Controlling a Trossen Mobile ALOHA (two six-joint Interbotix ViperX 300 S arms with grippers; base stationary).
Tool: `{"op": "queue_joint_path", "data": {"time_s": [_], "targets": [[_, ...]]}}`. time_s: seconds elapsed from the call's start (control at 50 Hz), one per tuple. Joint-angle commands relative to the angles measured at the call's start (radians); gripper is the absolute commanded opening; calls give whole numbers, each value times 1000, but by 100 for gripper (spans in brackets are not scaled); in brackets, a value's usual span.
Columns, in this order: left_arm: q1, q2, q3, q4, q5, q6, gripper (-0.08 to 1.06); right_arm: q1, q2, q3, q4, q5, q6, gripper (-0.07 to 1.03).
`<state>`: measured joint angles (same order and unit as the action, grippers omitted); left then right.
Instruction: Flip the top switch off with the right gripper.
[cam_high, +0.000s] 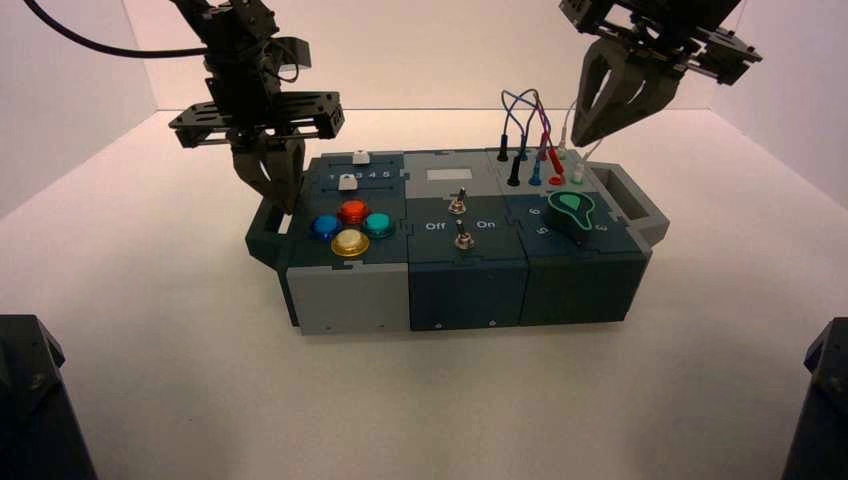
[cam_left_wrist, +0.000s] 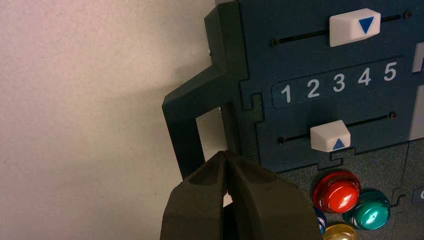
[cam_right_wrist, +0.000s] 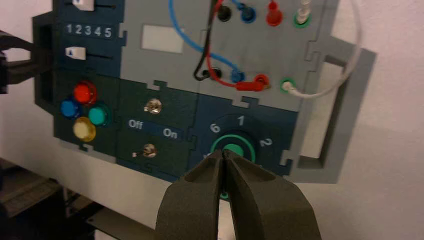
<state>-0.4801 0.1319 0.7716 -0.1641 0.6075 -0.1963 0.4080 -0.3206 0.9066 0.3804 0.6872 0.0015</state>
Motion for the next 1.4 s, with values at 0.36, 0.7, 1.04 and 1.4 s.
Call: {"op": "queue_joint_path", "data": {"time_s": [0.36, 0.7, 1.04, 1.4], "targets": [[-49, 43, -23, -5, 3, 2, -3, 14, 84, -23, 37, -34, 8, -2], [-49, 80, -21, -5, -2, 2, -3, 129, 207, -94, 37, -67, 37, -2], [-49, 83, -15, -3, -3, 2, -3, 167, 295, -144, 32, -78, 46, -2], [-49, 81, -12, -3, -3, 2, -3, 179, 356, -161, 32, -112, 48, -2]]}}
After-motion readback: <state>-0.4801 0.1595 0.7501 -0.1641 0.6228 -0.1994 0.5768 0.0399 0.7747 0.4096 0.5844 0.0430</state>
